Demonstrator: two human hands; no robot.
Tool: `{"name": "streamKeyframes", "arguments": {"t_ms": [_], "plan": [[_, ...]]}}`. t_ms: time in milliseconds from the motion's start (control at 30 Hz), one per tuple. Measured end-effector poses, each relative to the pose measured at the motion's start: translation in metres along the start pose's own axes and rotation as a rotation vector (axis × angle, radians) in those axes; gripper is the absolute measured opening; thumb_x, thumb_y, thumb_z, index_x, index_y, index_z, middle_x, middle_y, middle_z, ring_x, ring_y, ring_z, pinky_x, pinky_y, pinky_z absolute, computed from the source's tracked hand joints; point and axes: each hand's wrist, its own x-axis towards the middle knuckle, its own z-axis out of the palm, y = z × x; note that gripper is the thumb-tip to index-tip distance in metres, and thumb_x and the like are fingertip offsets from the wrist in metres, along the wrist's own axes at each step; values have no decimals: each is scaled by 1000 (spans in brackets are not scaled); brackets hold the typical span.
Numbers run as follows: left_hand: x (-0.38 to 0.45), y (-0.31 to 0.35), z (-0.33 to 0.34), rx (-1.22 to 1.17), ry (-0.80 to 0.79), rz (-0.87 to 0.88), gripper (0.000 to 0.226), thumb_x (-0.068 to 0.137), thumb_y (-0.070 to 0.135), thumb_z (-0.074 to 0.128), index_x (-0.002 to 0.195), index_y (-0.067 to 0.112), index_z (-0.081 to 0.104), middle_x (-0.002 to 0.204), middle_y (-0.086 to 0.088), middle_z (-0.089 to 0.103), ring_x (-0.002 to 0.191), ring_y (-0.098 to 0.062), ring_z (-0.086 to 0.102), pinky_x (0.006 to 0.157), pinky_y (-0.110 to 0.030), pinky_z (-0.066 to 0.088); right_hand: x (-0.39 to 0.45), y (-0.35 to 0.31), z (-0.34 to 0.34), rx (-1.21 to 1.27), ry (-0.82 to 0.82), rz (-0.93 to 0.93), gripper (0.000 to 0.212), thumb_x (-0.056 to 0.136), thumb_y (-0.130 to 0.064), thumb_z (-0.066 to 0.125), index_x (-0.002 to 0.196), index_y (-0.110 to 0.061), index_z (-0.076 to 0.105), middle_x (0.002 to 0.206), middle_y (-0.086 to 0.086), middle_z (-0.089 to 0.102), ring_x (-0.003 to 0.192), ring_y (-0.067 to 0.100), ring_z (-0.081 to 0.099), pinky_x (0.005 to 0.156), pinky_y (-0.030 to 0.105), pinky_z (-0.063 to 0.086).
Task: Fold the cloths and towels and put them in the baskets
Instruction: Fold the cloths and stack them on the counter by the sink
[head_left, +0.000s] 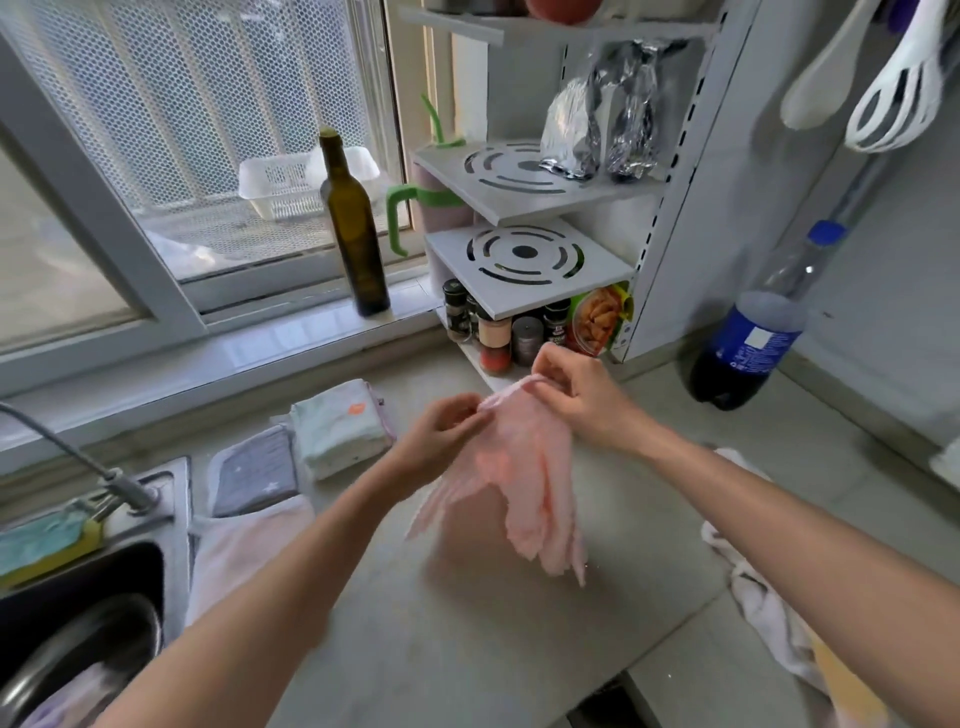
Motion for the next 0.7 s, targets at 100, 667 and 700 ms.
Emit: {"name": "streamKeyframes", "arguments": {"t_ms": [100, 667, 700], "plan": [[-15, 12, -15, -51, 147, 58, 20, 99, 19, 49, 80, 17, 55, 68, 10, 48, 60, 0, 42, 55, -17, 32, -1, -15, 5, 11, 1, 27, 18, 93, -25, 59, 81, -13, 52, 60, -5, 44, 50, 2, 37, 49, 14, 30], [-5, -8, -81, 1314, 85, -31, 11, 88, 21, 54, 88, 18, 64, 96, -4, 69, 89, -30, 63, 62, -29, 40, -36, 3, -25, -822, -269, 400, 23, 81, -23, 61, 62, -23, 48, 68, -8, 52, 72, 15, 51, 50, 25, 28], [-1, -2, -80, 1267, 202, 68, 13, 88, 16, 54, 86, 20, 66, 93, -3, 70, 84, -30, 65, 61, -28, 43, -34, 1, -29, -889, -179, 379, 19, 84, -22, 56, 66, -24, 50, 71, -7, 53, 73, 15, 51, 51, 25, 27]]}}
